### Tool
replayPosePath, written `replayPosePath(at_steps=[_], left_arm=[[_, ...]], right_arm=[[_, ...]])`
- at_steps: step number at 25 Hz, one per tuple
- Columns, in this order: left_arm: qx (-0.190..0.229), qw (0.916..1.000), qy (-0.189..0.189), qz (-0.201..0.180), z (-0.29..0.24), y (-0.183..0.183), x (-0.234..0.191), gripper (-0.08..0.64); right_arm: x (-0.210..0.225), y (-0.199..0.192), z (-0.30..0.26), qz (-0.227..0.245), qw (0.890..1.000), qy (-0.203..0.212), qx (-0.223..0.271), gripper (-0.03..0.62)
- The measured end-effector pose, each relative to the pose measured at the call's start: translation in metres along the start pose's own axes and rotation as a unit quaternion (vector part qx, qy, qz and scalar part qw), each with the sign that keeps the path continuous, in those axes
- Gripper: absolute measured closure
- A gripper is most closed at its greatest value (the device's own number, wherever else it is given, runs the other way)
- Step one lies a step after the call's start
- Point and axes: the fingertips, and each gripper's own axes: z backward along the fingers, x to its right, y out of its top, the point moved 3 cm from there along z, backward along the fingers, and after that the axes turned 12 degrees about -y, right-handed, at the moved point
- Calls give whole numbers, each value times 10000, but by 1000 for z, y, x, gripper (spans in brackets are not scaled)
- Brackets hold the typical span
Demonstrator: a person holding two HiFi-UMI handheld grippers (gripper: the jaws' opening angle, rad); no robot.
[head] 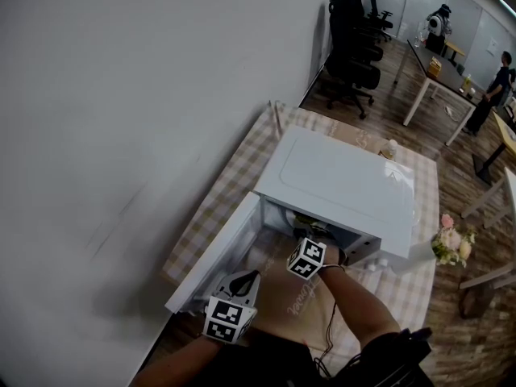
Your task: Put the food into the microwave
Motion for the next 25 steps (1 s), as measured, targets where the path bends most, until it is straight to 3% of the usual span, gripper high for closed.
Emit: replayPosePath(at_steps=[9,12,25], left_arm=[[27,10000,-44,-70,6,8,3,551],[59,9998,-114,-151,11,14,8,551],[439,9938,-918,-450,35,37,32,551]], right_arm=[[12,-3,0,-176,9997,-157,-119,571],[5,3,13,-313,9994,-125,-44,534],[8,24,119,-1893,9801,-595,51,561]])
